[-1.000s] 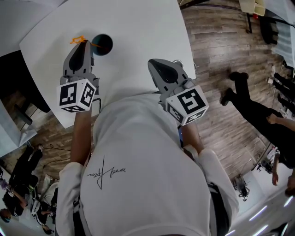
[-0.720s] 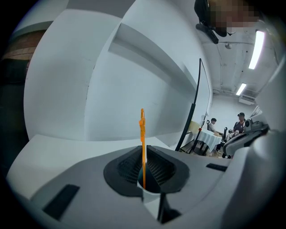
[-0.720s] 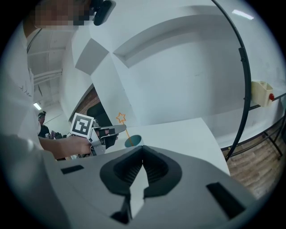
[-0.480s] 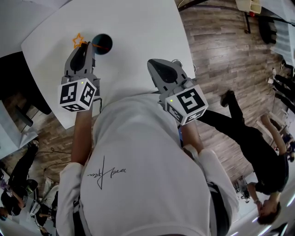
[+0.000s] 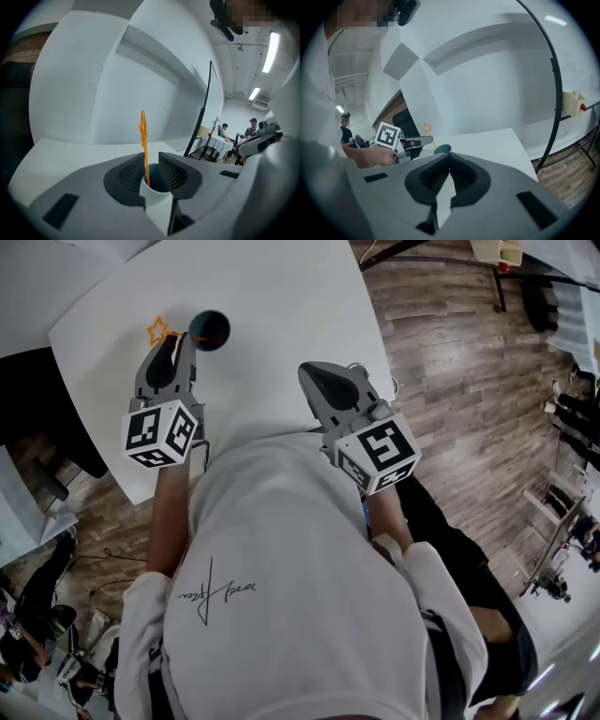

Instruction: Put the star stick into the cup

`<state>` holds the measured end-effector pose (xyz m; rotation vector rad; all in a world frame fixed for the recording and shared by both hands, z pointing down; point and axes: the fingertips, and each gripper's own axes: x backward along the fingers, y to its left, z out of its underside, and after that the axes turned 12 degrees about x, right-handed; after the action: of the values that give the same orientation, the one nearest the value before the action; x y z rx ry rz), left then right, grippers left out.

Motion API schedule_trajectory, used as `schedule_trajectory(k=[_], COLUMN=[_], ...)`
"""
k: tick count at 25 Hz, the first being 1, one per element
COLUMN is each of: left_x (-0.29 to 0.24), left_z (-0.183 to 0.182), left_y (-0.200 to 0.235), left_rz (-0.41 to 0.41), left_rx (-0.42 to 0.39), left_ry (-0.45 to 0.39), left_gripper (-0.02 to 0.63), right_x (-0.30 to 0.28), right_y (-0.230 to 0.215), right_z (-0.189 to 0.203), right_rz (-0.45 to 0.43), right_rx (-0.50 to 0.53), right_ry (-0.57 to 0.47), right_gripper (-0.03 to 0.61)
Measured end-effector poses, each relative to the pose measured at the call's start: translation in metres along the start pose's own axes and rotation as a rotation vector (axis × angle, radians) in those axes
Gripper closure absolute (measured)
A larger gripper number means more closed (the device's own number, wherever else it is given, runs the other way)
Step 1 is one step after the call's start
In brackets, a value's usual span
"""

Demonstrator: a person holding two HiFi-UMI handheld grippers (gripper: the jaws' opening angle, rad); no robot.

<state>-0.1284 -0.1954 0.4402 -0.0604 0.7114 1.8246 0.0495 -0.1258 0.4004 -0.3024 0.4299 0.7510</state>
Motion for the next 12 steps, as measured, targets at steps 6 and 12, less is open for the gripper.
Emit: schedule_trajectory(k=[6, 12], left_x=[0.004, 0.01], left_z=[0.007, 0.011], left_y=[0.003, 0.006], left_rz=[-0.011, -0.015], left_rx=[0.008, 0.032], left_ry=[0.01, 0.012], left_gripper=[0.514, 0.494], right_x=[0.004, 0.01], right_y=[0.003, 0.009], right_z=[-0.002, -0.007], right_rz=[0.006, 0.012], right_rx=[0.012, 0.028], right_ry=[-0.014, -0.03], right_gripper=[0.569, 0.569])
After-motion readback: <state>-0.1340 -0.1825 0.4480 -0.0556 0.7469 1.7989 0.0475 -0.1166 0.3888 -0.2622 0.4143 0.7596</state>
